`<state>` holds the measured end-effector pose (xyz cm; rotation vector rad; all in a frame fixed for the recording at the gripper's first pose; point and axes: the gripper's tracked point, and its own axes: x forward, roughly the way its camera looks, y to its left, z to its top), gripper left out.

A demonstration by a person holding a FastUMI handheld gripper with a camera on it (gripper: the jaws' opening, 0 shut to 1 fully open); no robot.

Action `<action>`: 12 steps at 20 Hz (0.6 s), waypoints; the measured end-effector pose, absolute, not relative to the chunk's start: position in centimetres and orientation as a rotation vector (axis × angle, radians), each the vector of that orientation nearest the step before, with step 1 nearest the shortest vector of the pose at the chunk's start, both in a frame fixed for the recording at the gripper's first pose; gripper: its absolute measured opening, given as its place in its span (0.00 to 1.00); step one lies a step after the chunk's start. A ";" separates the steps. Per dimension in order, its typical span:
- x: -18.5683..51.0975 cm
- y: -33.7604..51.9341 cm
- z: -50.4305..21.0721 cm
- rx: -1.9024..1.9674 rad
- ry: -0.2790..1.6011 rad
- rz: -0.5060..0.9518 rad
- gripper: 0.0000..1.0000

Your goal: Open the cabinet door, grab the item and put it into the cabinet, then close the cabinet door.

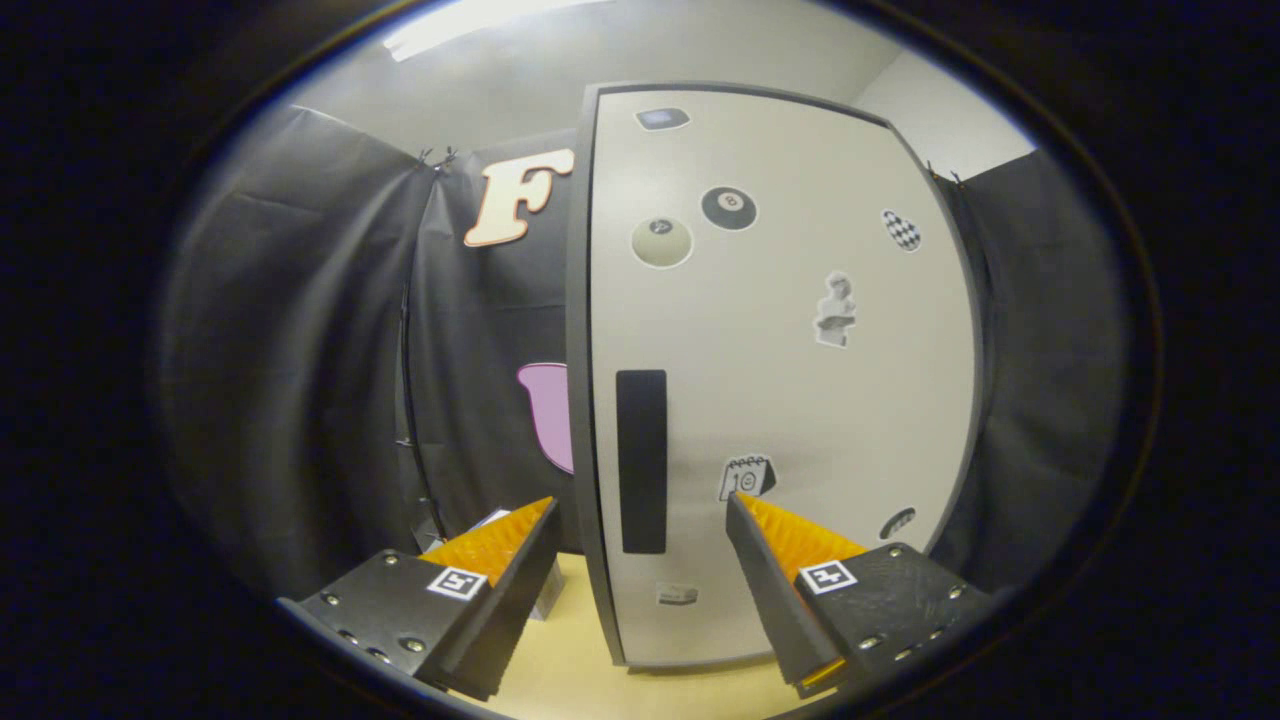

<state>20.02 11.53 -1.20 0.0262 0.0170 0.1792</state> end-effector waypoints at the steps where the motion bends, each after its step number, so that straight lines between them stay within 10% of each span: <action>1: 20.8 11.9 -1.1 0.030 0.011 0.181 0.98; 9: 24.7 12.3 -1.9 0.034 0.034 0.151 0.78; 12: 25.2 11.8 -2.1 0.012 0.035 0.122 0.44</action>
